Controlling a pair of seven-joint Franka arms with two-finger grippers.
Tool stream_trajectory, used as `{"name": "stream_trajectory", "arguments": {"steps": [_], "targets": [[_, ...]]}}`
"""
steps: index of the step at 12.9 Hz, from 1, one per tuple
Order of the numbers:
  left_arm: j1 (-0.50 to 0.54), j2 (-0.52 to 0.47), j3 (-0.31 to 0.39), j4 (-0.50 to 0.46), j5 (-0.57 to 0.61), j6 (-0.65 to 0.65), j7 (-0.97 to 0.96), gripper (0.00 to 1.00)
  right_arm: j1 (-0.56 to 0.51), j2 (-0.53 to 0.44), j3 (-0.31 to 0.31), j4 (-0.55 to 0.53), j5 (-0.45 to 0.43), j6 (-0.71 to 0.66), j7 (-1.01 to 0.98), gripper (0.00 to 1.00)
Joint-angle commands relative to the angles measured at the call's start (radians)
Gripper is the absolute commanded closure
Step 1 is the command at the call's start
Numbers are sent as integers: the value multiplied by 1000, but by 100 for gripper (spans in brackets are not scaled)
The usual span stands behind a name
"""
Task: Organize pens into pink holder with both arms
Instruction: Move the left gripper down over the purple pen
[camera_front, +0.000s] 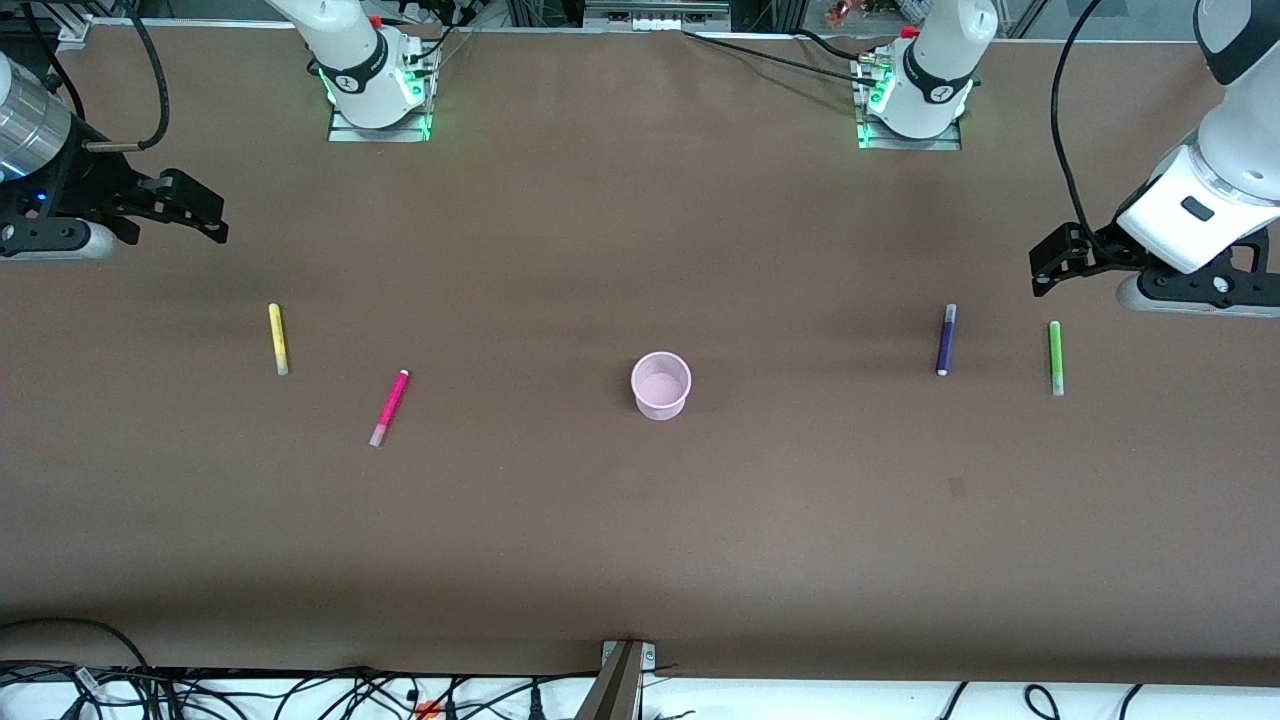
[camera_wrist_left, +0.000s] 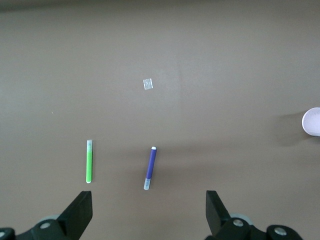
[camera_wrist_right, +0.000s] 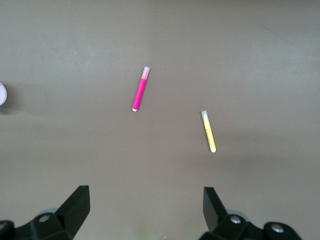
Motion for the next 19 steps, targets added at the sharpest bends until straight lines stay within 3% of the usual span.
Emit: {"name": "stream_trajectory", "arguments": {"steps": [1,8,12,15,19], "targets": [[-1,15,0,33,-4,-19,6,0,-14,-1,8,4,-4,7,-23,0],[-6,26,-2,23,-12,-97,6,0,-14,-1,9,5,-1,8,-21,0],[-13,148,-34,16,-4,-150,-5,0,-14,1,9,8,7,8,-21,0],[3,234,-32,-32,31,-18,13,0,-14,1,9,8,7,8,-21,0],[19,231,-32,-317,99,271,54,0,-14,1,9,8,11,24,-21,0]]}}
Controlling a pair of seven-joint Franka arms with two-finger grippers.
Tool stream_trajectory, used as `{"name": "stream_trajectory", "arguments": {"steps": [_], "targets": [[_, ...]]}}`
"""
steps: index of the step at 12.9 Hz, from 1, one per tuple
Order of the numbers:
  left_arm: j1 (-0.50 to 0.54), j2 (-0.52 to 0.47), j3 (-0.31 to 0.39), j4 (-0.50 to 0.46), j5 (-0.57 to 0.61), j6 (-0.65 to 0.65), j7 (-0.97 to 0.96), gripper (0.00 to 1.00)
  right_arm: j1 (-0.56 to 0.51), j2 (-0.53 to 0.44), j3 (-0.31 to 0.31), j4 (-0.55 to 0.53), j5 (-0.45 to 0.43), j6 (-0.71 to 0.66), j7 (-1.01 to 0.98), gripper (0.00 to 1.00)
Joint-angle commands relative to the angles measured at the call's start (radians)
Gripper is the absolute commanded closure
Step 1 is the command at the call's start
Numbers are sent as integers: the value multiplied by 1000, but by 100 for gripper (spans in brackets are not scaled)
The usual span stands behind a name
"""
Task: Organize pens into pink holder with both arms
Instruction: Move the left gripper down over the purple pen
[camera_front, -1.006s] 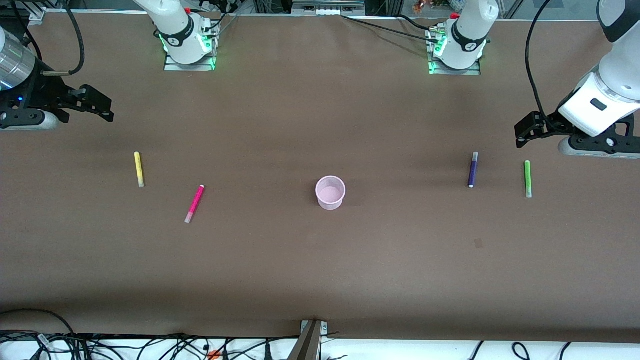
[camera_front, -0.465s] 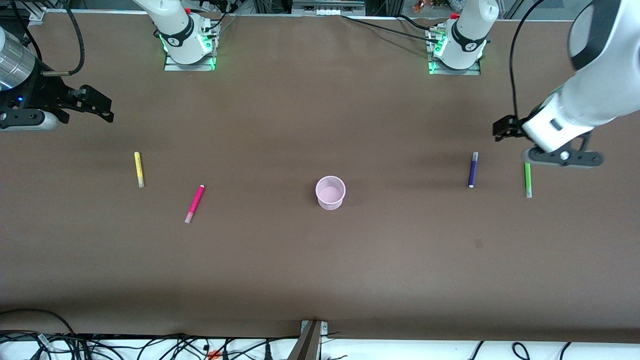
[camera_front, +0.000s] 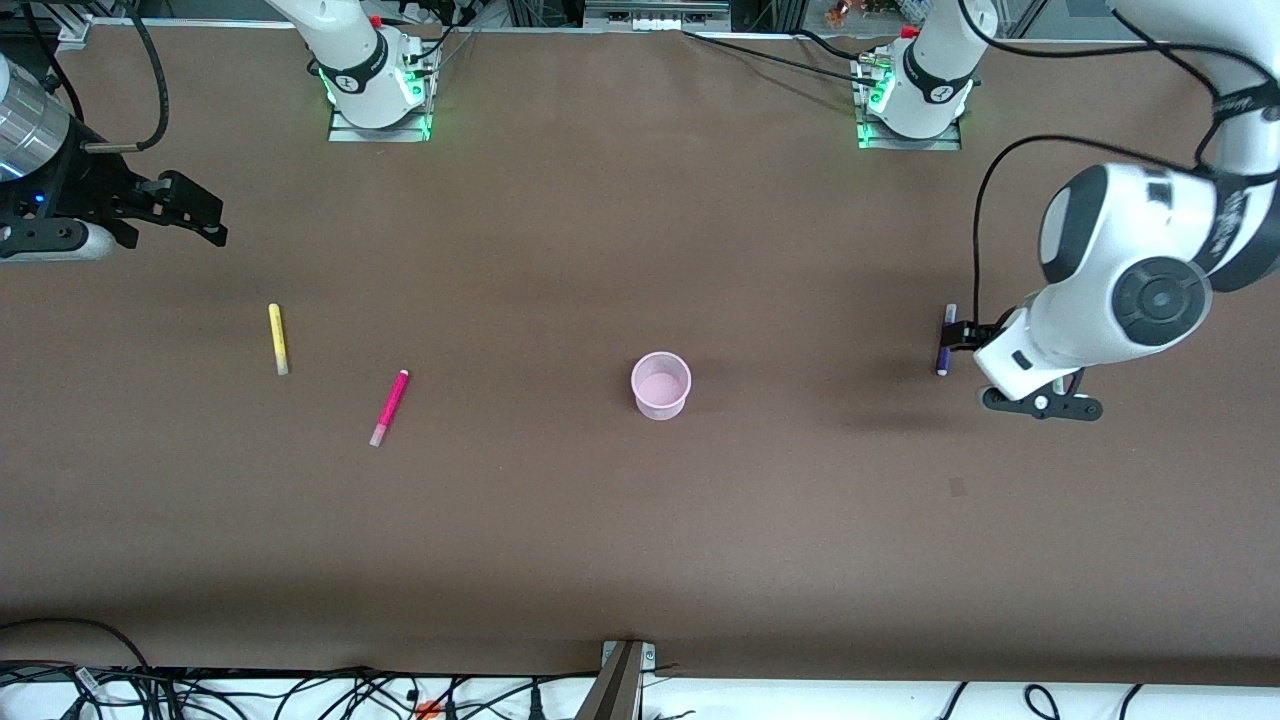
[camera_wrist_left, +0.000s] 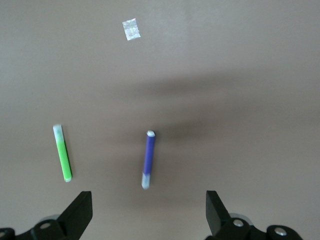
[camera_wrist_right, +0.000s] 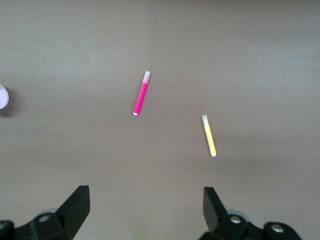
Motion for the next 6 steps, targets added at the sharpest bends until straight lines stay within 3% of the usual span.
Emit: {"name": "stream_trajectory", "arguments": {"steps": [1,3,6], "targets": [[9,-41,-2,-224,31,192,75,0,-14,0,9,8,10,7,-19,0],[30,-32,-2,-315,63,331,141,0,-14,0,9,8,10,7,-19,0],[72,62,-2,-386,66,540,222,0,-14,0,9,7,10,6,-19,0]]}}
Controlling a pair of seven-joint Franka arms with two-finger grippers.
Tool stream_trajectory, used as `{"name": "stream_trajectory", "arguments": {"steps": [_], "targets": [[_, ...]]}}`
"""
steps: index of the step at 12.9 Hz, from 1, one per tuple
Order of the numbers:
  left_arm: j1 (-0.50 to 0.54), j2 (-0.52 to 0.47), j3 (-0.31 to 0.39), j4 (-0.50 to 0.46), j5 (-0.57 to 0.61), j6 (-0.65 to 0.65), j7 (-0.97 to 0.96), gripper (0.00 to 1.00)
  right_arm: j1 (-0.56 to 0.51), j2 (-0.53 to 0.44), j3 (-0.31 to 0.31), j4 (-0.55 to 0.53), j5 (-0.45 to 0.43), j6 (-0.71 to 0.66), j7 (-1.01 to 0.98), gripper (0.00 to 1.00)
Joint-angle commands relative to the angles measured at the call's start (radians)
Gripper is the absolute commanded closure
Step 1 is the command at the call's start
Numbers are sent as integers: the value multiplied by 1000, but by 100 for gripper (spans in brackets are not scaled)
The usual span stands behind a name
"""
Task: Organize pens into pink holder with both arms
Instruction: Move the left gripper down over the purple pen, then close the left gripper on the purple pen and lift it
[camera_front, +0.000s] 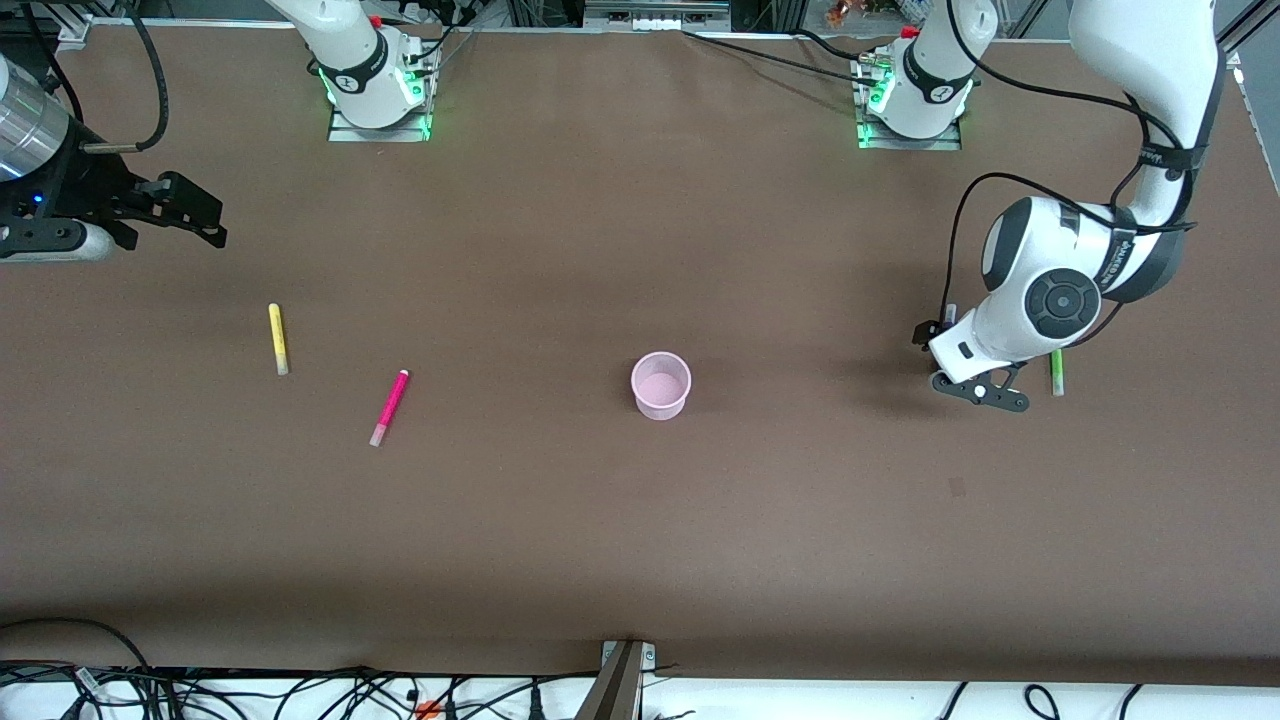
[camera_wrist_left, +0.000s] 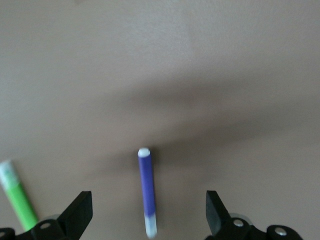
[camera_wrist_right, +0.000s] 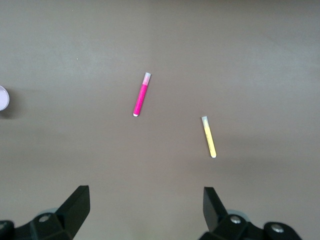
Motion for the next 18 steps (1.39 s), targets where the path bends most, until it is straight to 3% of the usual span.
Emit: {"name": "stream_trajectory", "arguments": {"steps": [1,3,5,7,9,10,15,18], "targets": [[56,63,-5,-51,27,123,74,0,-14,0,9,7,10,0,-19,0],[58,99,-5,-51,27,121,74,0,-14,0,9,6,10,-1,-19,0],[56,116,-5,-47,27,124,74,28,-14,0,9,7,10,-1,-19,0],[55,114,-5,-41,29,124,90,67,-14,0,9,7,10,-1,-19,0],[56,110,-5,-37,27,124,103,95,-14,0,9,7,12,-1,-17,0],[56,110,-5,-37,27,123,103,100,-14,0,9,7,10,0,-17,0],[53,68,-8,-12,27,91,101,100,-14,0,9,7,10,-1,-17,0],[33,54,-56,169,13,-218,97,100,-15,0,9,7,9,-1,-19,0]]}}
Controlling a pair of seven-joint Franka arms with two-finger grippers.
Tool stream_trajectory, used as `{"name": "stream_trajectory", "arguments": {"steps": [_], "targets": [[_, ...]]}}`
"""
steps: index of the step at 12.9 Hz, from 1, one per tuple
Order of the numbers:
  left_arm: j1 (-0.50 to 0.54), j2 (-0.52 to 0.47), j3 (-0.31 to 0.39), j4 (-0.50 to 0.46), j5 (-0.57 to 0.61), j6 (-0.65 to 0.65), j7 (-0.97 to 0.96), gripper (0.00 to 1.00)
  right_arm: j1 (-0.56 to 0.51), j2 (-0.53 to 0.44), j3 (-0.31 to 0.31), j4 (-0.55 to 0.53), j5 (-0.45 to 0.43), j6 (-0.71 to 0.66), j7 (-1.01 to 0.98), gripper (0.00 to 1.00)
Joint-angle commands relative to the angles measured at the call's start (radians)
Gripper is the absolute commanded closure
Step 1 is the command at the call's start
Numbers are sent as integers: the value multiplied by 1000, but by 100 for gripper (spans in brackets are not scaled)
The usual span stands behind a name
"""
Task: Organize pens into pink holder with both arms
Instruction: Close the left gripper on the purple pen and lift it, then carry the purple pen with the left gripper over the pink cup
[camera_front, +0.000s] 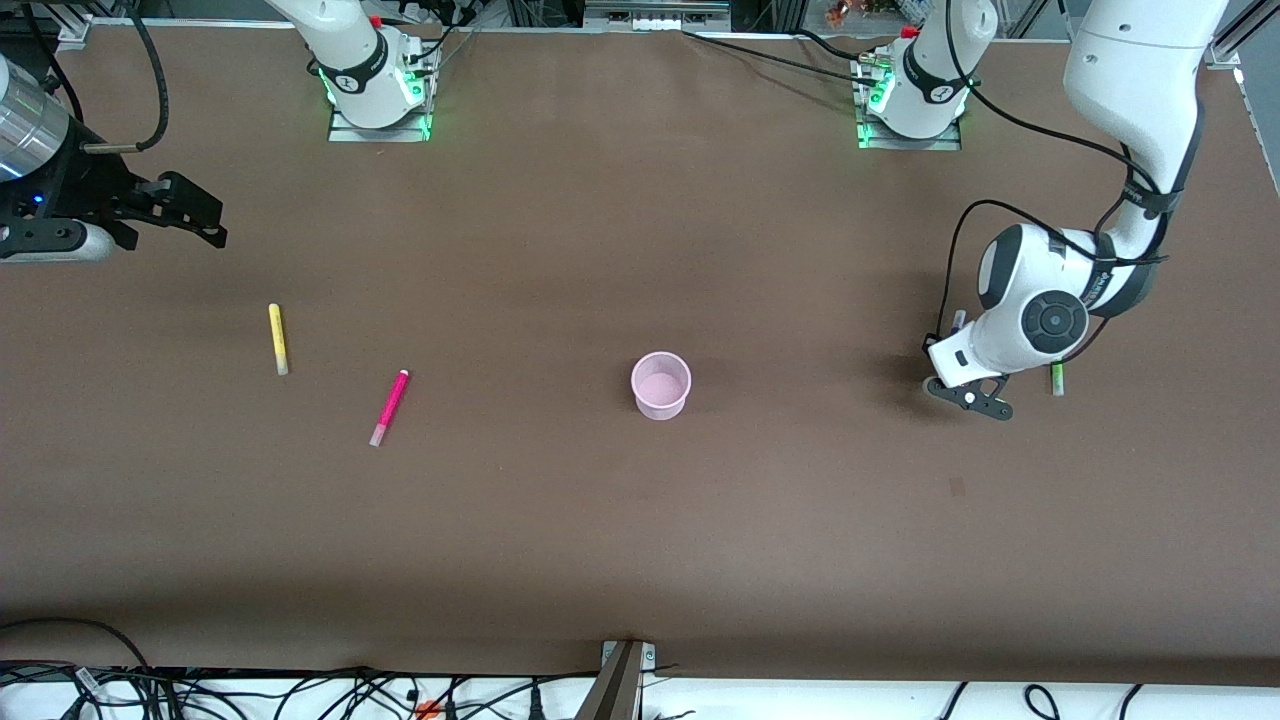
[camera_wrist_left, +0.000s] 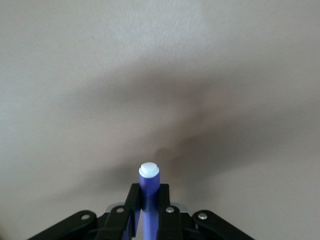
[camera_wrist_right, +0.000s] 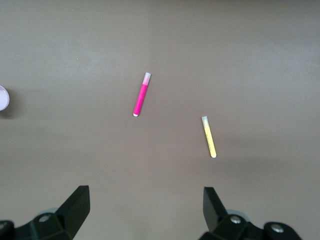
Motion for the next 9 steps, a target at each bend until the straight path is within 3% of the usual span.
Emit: {"name": "stream_trajectory", "arguments": {"steps": [1,4,9], "targets": [[-18,-19,-50,173,11,-256,1,100,-15,0,9,7,5,2,-17,0],[-23,-12,-100,318,-45,-366,8,100,-11,1,10,15,-1,-3,-6,0],[-24,108,-203,520,-526,-363,11,100,-11,1,10,14,4,-12,-8,0]]}}
